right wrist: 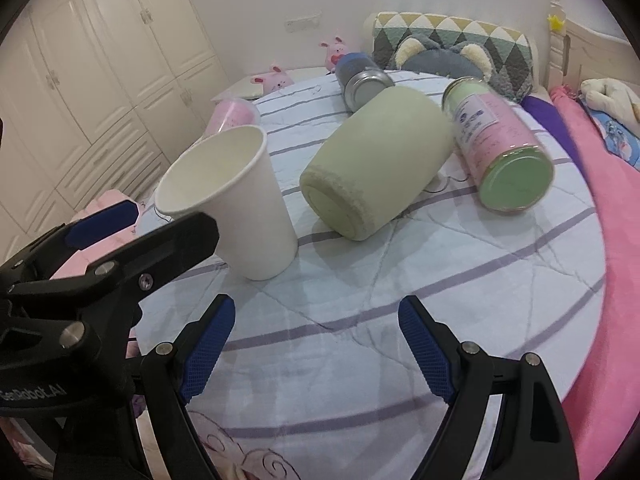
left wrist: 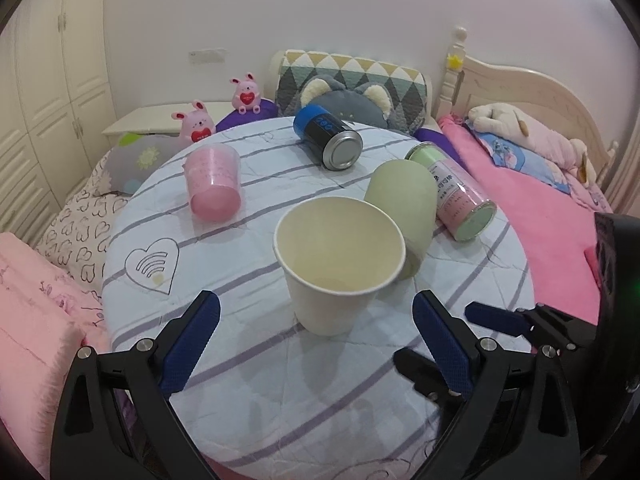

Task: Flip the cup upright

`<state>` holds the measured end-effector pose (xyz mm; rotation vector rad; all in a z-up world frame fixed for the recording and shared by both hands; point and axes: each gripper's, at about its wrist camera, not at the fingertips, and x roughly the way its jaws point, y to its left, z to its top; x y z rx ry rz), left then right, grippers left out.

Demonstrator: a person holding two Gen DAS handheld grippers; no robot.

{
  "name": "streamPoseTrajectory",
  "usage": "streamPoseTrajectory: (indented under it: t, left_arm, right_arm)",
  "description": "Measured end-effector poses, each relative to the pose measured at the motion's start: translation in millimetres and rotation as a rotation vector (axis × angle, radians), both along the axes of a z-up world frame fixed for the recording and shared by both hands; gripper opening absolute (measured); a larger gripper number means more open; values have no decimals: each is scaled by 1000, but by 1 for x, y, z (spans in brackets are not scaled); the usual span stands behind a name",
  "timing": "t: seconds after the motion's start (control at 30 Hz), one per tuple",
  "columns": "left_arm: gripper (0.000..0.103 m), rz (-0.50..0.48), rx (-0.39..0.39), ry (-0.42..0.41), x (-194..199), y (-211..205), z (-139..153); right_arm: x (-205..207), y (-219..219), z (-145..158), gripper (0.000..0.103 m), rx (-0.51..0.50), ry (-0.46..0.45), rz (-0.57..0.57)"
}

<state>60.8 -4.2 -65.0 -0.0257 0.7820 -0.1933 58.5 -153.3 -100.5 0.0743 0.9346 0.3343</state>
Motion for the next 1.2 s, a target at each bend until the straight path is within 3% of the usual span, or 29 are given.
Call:
streamPoseTrajectory:
  t: [0.17,0.43,0.6,0.77,1.0,1.2]
  left_arm:
    - [103,-12,-36,21,-15,1,9]
    - [103,14,-26,-51,-41,-2,32]
    - [103,98,24,-124,-57,-4,44]
    - [103,172,-12,-196,-73,2,54]
    - [103,164,1,-204,-82,-7,57]
    - [103,160,16,-224,-91,-17,60]
  right_arm:
    - [-10,-8,13,85,-31,-23,-12]
    - [-24,-20,40,85,-98,-76,-22]
    - [-30,-28,55,85,-142,-115,-25]
    - [-37,-39,65,85,-146,-151,-36]
    - [-55,-47,82,85,-130,-281,-31]
    - [-67,-48,87,85,-132,-339,-8]
